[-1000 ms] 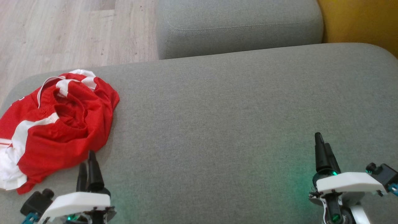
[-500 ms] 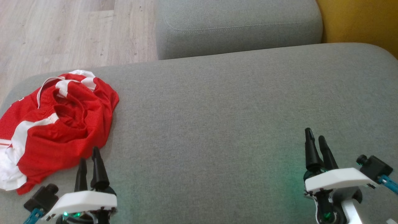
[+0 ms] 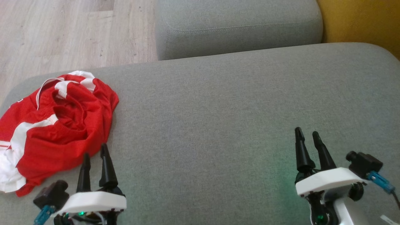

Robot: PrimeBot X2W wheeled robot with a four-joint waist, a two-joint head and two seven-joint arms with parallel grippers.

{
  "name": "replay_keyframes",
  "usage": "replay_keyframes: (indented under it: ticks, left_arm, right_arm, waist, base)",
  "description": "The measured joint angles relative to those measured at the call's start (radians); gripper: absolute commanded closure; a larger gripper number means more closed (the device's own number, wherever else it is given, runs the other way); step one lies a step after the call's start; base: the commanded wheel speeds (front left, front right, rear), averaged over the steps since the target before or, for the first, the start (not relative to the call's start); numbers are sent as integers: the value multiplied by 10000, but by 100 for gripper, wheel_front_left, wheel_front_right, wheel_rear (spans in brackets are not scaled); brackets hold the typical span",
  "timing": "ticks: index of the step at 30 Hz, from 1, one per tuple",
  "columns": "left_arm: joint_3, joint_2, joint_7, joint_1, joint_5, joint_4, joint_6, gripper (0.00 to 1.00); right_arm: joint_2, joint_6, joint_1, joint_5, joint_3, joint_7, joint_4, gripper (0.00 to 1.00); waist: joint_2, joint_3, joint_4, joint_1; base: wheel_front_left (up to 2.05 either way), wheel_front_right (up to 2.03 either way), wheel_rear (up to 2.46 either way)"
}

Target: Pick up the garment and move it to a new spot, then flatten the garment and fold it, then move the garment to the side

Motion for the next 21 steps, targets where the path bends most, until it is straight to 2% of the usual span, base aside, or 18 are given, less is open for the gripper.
replay_keyframes:
  ticks: [21]
  left_arm:
    - [-405, 4, -639, -78, 2311, -140, 232, 0]
  right_arm:
    - [-15, 2, -144, -2698, 679, -608, -17, 0]
  waist:
    - [0, -16, -65, 0]
  base:
    - [0, 0, 0]
